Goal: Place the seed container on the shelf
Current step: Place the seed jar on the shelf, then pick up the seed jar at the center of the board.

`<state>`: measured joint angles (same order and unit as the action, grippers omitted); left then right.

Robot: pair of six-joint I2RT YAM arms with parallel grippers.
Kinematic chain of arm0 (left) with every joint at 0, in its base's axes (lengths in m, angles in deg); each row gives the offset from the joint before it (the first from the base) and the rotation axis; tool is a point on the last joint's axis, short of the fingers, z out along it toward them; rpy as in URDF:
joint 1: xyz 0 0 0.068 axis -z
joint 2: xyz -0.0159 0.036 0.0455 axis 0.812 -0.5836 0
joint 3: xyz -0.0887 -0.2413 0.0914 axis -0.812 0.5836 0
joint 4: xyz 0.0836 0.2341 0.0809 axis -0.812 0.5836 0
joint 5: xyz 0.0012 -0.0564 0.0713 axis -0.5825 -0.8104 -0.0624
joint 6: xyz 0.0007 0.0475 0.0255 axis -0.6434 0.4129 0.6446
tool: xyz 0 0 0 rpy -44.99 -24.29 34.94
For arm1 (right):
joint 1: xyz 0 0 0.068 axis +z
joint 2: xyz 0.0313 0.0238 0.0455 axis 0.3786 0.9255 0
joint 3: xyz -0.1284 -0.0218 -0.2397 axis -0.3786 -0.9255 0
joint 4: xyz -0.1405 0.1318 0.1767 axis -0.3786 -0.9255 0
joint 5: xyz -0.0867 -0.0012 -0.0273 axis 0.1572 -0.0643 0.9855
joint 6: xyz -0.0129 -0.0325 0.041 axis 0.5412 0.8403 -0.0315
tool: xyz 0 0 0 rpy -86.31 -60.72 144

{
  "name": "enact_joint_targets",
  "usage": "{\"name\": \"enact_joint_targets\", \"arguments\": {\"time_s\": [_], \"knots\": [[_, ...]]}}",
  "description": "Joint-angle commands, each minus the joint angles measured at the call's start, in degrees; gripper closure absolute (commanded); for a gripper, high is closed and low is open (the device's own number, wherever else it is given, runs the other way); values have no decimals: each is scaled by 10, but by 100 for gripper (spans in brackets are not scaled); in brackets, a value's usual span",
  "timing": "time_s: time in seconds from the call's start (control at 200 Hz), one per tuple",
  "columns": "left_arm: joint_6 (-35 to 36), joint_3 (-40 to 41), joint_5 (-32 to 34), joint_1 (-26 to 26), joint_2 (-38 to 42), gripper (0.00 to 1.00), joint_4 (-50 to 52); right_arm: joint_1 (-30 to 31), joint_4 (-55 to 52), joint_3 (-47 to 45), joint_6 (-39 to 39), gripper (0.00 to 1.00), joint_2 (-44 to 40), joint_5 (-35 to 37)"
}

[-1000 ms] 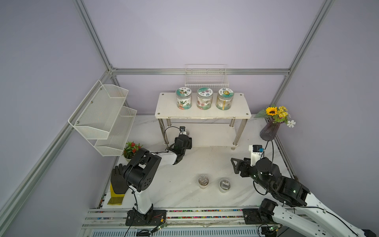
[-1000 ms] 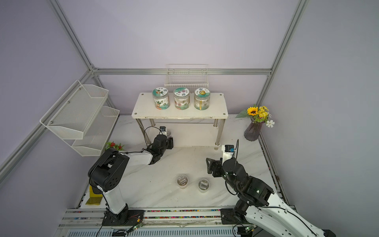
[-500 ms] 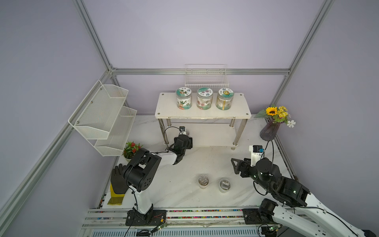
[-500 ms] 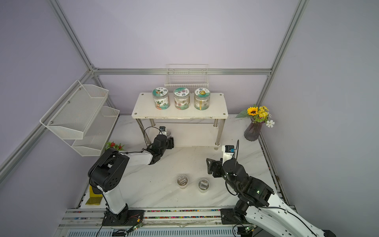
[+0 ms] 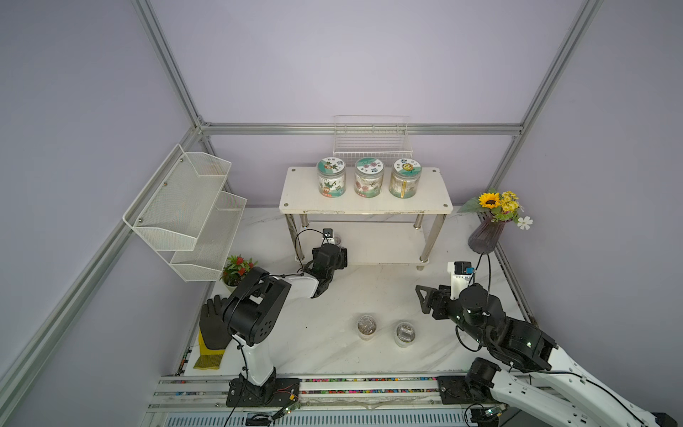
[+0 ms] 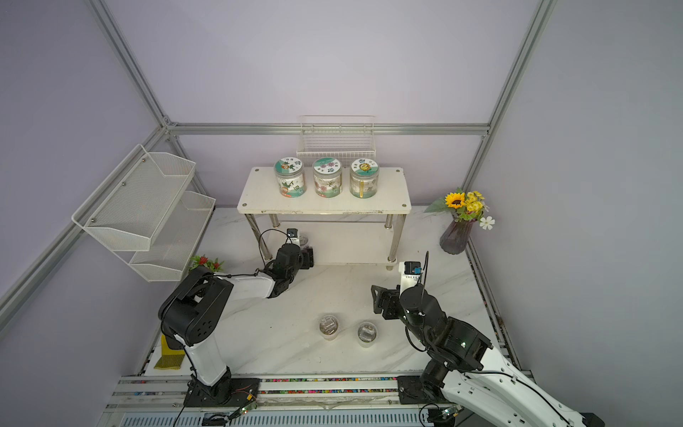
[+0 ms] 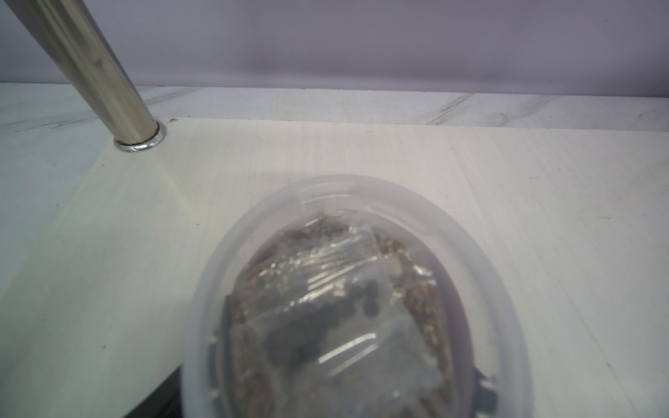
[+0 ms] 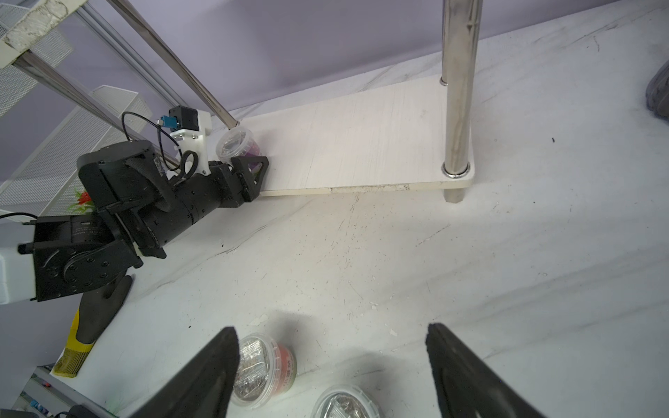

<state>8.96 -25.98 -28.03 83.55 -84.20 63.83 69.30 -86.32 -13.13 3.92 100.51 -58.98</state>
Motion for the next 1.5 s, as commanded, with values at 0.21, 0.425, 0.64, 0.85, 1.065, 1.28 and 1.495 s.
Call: {"name": "enact_joint_targets", "arguments": {"time_s": [0.21, 0.425, 0.64, 0.85, 1.065, 1.28, 1.495], "knots": [[-8, 26, -3, -2, 13, 12, 47, 3, 4, 0, -1, 16, 3, 6], [-8, 32, -2, 0, 18, 6, 47, 2, 2, -3, -6, 16, 2, 6], [-8, 37, -2, 2, 25, 1, 49, 3, 1, -6, -9, 16, -2, 6], [-6, 38, -1, 4, 27, 0, 55, 2, 3, -10, -10, 15, -5, 6], [-4, 43, 1, 7, 31, 0, 61, 2, 3, -13, -11, 16, -8, 7], [0, 52, 2, 12, 44, 0, 64, 2, 4, -13, -11, 16, -8, 8], [10, 46, 7, 16, 65, 0, 86, 3, 4, -15, -12, 16, -8, 8]]}}
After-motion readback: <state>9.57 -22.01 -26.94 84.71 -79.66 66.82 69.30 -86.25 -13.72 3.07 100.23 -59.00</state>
